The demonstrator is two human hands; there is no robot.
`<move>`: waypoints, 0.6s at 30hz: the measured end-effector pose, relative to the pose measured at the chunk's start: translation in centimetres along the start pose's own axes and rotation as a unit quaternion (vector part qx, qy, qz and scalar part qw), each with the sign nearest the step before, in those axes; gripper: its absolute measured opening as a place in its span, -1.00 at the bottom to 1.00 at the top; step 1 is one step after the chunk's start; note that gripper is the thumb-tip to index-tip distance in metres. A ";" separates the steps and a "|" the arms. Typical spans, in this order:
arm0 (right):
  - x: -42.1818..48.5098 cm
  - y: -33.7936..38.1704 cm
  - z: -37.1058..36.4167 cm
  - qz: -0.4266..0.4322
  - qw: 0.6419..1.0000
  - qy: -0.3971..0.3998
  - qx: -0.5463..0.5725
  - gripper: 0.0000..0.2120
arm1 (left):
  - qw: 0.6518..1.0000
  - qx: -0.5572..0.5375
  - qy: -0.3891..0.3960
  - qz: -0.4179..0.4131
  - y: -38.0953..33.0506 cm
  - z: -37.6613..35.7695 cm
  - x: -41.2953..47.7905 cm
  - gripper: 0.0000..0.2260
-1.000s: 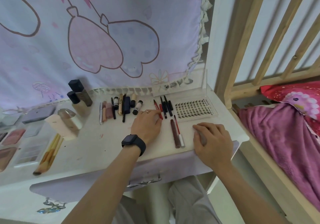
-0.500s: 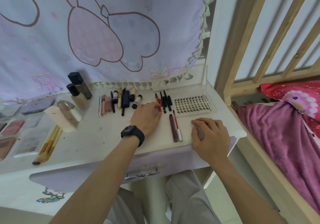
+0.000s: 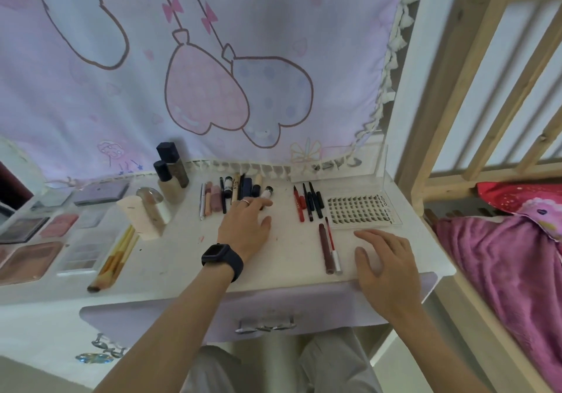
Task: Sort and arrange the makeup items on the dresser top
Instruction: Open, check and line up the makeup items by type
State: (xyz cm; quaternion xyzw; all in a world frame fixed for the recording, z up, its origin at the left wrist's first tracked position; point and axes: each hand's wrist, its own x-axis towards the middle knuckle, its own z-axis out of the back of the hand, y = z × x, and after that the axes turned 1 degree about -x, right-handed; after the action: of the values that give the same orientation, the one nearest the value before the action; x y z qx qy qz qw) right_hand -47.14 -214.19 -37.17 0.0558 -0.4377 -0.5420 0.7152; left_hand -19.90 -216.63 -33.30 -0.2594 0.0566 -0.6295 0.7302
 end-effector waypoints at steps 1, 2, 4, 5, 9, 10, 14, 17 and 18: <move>-0.1 0.9 -0.1 0.024 1.000 0.004 0.006 -0.67 | 1.000 0.016 -0.014 0.008 0.5 0.3 0.3 -0.69; -0.3 2.1 -0.3 0.053 0.998 0.012 0.009 -0.66 | 0.999 0.033 -0.025 0.017 0.9 0.6 0.6 -0.69; -0.9 4.7 -1.3 0.103 0.993 0.043 0.024 -0.67 | 0.996 0.076 -0.032 0.028 1.3 0.8 1.3 -0.68; -1.3 6.0 -2.0 0.125 0.990 0.067 0.027 -0.67 | 0.994 0.099 -0.030 0.028 1.3 0.7 1.6 -0.68; -2.0 9.8 -5.7 0.179 0.964 0.198 -0.021 -0.60 | 0.989 0.147 -0.013 0.012 0.7 0.2 3.0 -0.65; -1.9 10.2 -6.4 0.181 0.957 0.225 -0.036 -0.57 | 0.989 0.150 -0.009 0.007 0.6 0.1 3.2 -0.65; -1.4 10.2 -7.9 0.178 0.940 0.280 -0.077 -0.47 | 0.986 0.165 0.014 -0.015 0.8 0.0 4.2 -0.68; -1.7 9.7 -7.9 0.187 0.945 0.260 -0.072 -0.47 | 0.989 0.143 0.020 -0.021 1.5 0.2 4.4 -0.72; -1.8 9.6 -8.0 0.188 0.948 0.248 -0.068 -0.49 | 0.992 0.121 0.013 -0.020 1.6 0.4 4.3 -0.73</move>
State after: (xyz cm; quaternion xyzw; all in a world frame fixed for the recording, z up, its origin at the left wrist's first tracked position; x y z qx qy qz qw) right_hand -34.73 -211.93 -37.76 0.0560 -0.2112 -0.3953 0.8922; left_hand -17.41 -220.47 -32.65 -0.1620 -0.0158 -0.6496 0.7427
